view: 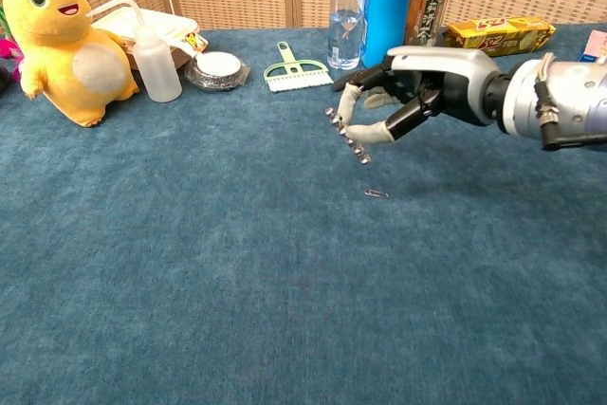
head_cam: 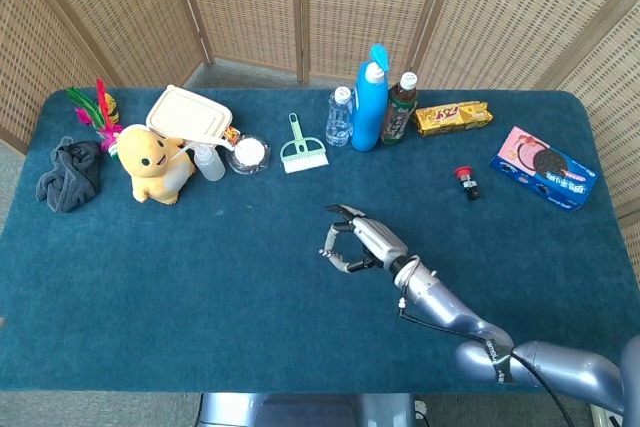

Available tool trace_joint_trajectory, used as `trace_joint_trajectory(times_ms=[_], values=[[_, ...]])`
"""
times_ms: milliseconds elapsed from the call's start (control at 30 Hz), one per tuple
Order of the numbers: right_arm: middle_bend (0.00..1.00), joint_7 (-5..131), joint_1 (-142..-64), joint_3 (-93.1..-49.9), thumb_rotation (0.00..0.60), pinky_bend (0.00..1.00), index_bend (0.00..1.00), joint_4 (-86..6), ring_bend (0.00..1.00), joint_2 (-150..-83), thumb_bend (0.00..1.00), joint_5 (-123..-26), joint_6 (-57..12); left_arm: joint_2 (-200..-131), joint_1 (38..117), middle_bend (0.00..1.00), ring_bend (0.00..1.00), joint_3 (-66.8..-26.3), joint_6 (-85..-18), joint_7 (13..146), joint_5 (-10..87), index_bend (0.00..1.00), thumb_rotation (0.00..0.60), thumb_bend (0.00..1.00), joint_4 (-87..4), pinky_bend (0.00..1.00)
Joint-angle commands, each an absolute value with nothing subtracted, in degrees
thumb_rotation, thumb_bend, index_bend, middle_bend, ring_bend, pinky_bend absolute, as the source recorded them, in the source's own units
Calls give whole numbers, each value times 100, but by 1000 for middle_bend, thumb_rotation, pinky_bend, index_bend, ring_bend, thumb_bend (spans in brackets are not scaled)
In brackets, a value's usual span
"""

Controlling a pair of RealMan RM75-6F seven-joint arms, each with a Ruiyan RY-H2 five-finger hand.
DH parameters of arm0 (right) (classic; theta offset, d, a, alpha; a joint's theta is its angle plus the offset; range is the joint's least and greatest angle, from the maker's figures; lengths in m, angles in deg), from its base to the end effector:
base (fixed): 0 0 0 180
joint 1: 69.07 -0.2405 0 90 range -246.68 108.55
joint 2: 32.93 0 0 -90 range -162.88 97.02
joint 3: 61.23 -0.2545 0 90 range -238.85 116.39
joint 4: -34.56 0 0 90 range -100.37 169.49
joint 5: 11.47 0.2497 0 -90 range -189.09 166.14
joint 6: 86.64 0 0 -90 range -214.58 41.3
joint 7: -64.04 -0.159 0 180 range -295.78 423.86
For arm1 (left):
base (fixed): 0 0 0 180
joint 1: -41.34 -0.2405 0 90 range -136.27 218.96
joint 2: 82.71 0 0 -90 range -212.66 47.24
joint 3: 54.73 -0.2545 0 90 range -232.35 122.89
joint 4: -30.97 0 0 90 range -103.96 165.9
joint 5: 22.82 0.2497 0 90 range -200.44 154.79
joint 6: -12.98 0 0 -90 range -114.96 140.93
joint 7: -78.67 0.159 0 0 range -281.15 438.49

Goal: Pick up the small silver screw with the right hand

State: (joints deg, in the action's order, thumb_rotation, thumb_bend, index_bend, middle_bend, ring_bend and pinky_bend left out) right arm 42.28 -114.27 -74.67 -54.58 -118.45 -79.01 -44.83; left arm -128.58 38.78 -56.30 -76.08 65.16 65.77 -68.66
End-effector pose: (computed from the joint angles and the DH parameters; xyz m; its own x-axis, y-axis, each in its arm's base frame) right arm -0.1013 -0.3585 -0.0697 -0.1397 -0.6210 0.7712 -0.9340 -0.1761 -0.3110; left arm -0.3382 0.1371 0.2089 0.3555 0.0513 0.9333 0.9300 0.0801 -0.3587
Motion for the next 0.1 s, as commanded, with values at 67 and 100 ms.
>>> trace_joint_trajectory(times_ms=[67, 100], values=[[105, 4210, -11426, -7459, 600, 30, 666, -5394, 0, -11951, 543, -7831, -4503, -12849, 3868, 0, 0, -5633, -7625, 6492, 6581, 0, 600, 365, -6856, 46], [104, 4192, -11425, -7469, 600, 30, 667, -5390, 0, -11963, 544, -7825, -4506, -12847, 3868, 0, 0, -5635, -7626, 6486, 6585, 0, 600, 365, -6855, 46]])
